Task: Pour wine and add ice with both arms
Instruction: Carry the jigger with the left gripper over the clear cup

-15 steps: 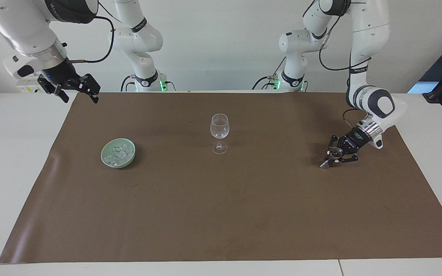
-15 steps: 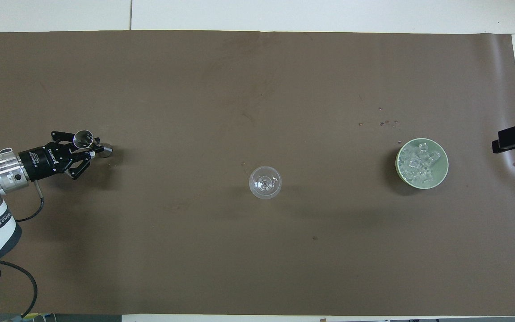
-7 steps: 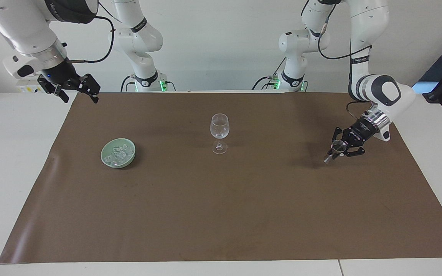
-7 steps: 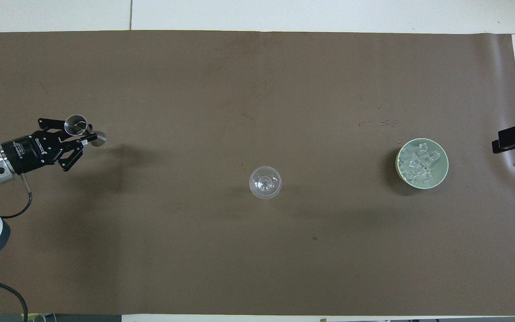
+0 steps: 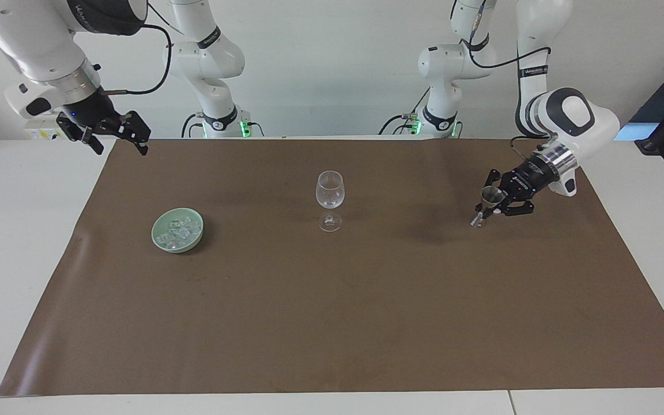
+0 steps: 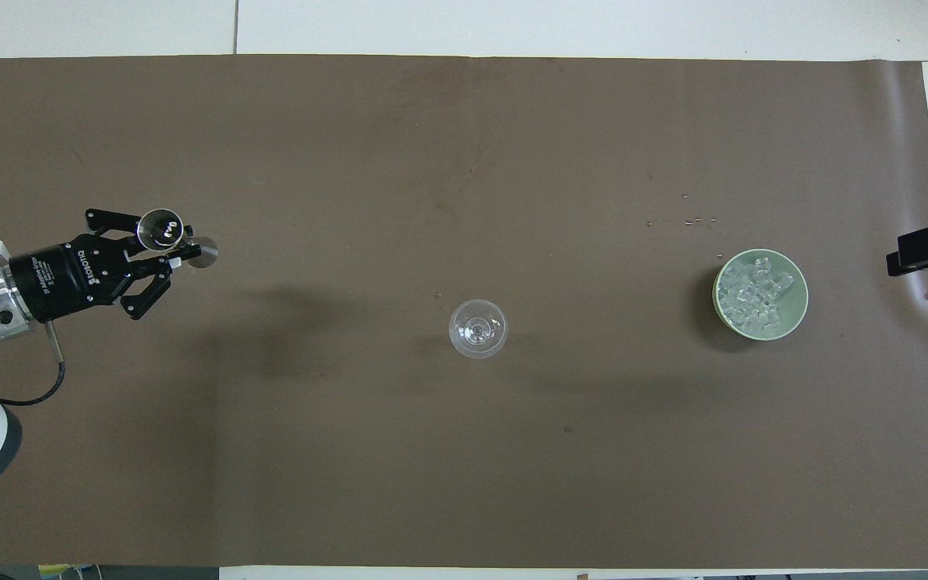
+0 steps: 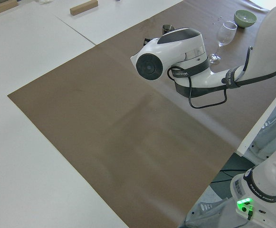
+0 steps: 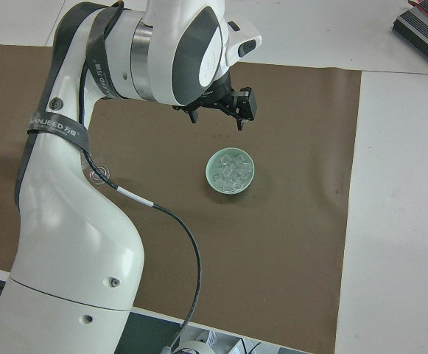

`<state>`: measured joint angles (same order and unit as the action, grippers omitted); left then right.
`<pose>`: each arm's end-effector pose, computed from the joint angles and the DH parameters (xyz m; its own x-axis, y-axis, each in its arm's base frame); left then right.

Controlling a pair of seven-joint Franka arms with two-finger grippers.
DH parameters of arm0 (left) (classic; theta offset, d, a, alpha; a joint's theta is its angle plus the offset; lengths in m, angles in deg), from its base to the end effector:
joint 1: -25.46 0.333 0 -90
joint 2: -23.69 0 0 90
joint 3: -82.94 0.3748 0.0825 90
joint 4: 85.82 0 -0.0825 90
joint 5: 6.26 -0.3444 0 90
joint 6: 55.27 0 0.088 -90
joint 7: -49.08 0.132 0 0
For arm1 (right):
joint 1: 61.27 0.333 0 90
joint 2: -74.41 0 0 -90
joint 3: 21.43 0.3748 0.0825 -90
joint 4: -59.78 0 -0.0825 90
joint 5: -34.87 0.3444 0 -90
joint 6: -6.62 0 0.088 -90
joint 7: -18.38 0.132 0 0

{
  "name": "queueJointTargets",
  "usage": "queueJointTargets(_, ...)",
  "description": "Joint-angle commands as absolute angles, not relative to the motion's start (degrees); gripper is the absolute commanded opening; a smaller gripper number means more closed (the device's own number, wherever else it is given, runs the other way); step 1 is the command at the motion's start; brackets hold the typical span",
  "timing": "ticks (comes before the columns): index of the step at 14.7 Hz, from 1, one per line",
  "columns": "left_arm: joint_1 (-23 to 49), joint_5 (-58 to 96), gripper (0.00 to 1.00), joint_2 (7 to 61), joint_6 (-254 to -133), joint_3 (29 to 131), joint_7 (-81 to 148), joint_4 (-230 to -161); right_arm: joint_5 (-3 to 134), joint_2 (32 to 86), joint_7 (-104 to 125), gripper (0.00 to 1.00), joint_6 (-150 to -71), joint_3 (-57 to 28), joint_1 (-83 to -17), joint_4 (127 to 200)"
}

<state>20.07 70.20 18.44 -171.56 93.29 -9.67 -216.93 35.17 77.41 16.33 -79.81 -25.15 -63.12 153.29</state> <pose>0.4806 -0.0336 0.4839 -0.1145 0.4003 -0.9092 0.9439 0.3293 0.0261 0.4840 -0.0475 0.6531 0.9956 -0.0605 -0.0709 -0.0614 -0.9980 -0.0112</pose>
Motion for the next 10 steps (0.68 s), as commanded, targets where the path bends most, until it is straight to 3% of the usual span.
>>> queueJointTargets(1, 14.4, 67.2, 0.00, 12.9, -172.2, 93.6, -15.9, -219.1, 35.2, 78.0, 15.2, 1.00, -79.2, -24.9, -63.6, 153.7)
queueJointTargets(5, 12.5, 62.6, 0.00, 10.2, -172.8, 88.1, -24.9, -218.2, 35.1, 78.0, 15.2, 1.00, -79.2, -24.9, -63.6, 153.6)
queueJointTargets(10, 12.5, 58.2, 0.00, 11.4, -179.6, 78.0, -34.4, -215.6, 35.1, 78.0, 15.2, 1.00, -79.2, -24.9, -63.6, 153.7)
